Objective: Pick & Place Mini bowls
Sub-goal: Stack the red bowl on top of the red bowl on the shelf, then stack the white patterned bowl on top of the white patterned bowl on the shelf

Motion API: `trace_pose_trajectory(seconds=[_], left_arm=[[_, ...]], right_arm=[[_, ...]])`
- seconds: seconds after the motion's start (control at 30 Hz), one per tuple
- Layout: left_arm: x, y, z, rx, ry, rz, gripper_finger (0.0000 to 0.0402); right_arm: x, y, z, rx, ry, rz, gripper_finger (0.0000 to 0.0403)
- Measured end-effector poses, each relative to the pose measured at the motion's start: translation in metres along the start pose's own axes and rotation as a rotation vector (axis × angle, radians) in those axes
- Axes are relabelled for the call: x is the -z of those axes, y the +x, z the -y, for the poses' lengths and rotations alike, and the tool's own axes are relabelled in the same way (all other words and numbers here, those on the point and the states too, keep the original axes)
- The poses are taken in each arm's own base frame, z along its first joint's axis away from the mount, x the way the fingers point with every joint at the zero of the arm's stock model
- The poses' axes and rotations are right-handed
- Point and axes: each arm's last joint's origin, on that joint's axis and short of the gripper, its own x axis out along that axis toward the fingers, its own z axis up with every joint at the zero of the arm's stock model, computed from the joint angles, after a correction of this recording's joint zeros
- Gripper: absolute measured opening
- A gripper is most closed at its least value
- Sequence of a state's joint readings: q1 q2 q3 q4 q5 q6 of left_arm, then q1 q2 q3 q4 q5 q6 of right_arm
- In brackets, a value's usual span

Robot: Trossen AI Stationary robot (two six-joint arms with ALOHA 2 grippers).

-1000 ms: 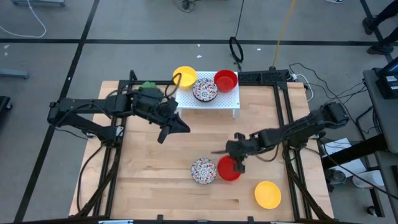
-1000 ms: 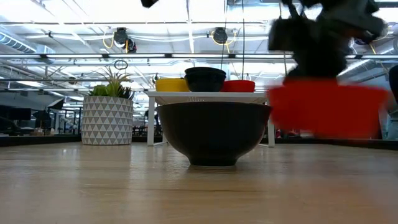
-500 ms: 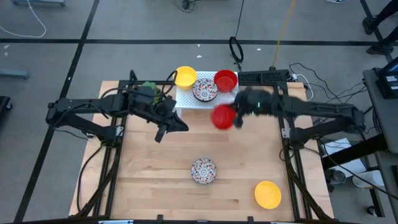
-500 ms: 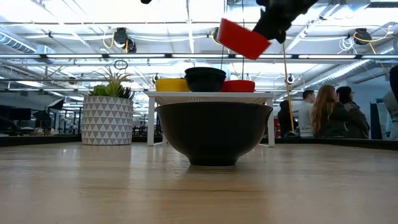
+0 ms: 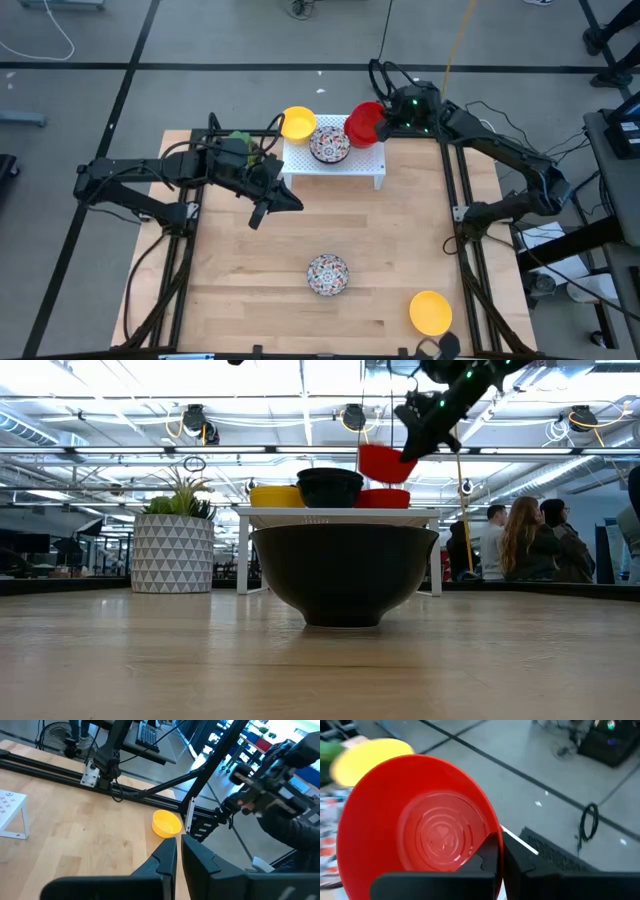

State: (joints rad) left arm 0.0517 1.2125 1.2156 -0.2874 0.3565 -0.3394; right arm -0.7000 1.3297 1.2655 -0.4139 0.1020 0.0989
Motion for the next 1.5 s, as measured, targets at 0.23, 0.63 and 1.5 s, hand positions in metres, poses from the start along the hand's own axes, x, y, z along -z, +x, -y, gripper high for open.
trace_pose_trajectory(seconds=[0.23, 0.63, 1.5], left_arm=[[0.000, 0.000, 0.000, -0.001, 0.033, -0.002, 0.0026], [0.004, 0.000, -0.001, -0.011, 0.039, -0.035, 0.0026], [0.056, 0.040, -0.005, 0.019, 0.207, -0.349, 0.0026]], right_arm=[[0.007, 0.029, 0.012, -0.030, 0.037, -0.065, 0.0000], [0.008, 0.039, 0.011, -0.029, 0.033, -0.066, 0.0007], [-0.012, -0.031, -0.029, -0.179, -0.171, 0.160, 0.0146]])
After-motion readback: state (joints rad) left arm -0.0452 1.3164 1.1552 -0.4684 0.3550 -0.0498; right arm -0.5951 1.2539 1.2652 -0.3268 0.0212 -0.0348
